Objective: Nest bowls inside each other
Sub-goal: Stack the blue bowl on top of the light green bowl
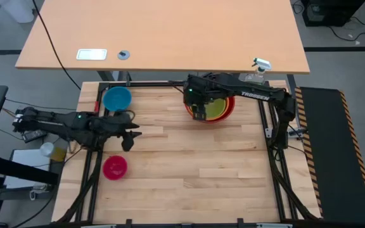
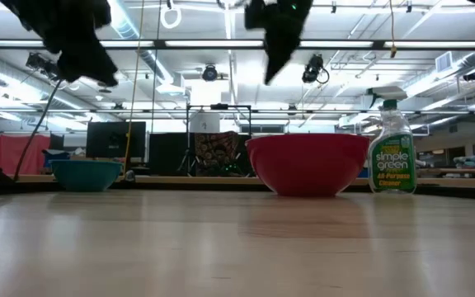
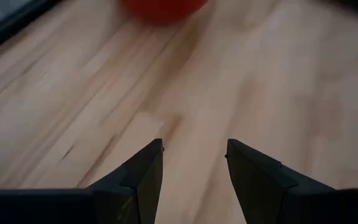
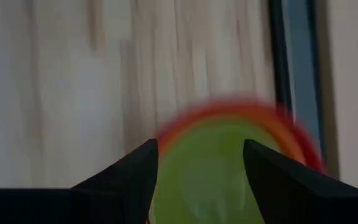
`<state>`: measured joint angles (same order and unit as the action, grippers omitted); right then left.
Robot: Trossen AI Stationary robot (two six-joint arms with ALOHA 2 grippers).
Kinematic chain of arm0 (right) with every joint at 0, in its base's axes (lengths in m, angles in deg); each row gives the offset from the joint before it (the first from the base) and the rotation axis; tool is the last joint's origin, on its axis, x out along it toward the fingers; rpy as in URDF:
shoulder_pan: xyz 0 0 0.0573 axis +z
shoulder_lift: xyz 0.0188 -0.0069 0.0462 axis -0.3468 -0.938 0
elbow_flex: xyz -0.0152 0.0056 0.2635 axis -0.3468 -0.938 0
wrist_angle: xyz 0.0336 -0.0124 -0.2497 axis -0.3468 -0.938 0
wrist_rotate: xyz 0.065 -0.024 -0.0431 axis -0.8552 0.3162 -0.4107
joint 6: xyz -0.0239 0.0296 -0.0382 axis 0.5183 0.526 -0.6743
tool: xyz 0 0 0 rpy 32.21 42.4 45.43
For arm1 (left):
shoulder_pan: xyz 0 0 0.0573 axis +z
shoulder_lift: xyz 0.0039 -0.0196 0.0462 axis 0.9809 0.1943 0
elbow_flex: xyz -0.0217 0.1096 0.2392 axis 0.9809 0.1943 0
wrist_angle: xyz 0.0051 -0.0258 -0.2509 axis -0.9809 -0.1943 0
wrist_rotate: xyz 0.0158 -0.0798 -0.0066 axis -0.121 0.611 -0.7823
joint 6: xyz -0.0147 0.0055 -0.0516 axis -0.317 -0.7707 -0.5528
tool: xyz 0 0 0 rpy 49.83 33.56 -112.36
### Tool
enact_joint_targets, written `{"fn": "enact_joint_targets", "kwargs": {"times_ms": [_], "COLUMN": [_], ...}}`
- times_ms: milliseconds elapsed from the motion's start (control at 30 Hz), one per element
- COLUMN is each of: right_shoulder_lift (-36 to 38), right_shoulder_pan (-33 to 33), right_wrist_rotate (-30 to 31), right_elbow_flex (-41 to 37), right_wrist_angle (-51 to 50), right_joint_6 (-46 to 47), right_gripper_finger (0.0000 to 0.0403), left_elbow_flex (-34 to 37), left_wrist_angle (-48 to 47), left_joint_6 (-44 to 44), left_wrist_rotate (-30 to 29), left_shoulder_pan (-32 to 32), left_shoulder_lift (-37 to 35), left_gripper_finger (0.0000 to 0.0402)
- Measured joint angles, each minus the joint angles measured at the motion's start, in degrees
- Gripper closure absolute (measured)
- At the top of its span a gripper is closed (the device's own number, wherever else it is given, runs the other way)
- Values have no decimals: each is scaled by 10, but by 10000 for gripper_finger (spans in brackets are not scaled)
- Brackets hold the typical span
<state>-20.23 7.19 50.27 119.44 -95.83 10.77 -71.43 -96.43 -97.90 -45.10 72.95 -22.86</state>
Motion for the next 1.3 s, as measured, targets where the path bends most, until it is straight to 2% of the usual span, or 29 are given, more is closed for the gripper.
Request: {"fn": "enact_joint_targets", "kwargs": {"times_ms": [200, 400, 667, 933, 1100, 1300], "right_shoulder_lift": [1, 2, 1, 1, 1, 9], "right_shoulder_pan": [35, 49, 50, 60, 60, 60], "right_wrist_rotate": [-15, -26, -36, -67, -67, -62], "right_elbow_flex": [-16, -43, -145, -238, -272, -285], "right_wrist_angle": [133, 158, 261, 384, 407, 398], "right_joint_6": [-20, -30, -20, -20, -22, -32], "right_gripper_finger": [162, 163, 163, 163, 163, 163], "left_elbow_flex": [0, 0, -2, -43, -69, -96], "left_wrist_angle": [-64, -97, -98, -117, -125, -138], "left_joint_6": [16, 51, 101, 140, 157, 172], "left_wrist_rotate": [23, 25, 25, 24, 24, 9], "left_shoulder_pan": [87, 146, 190, 234, 271, 320], "left_shoulder_lift": [80, 138, 183, 216, 247, 305], "left_gripper_finger": [221, 221, 221, 221, 211, 174]}}
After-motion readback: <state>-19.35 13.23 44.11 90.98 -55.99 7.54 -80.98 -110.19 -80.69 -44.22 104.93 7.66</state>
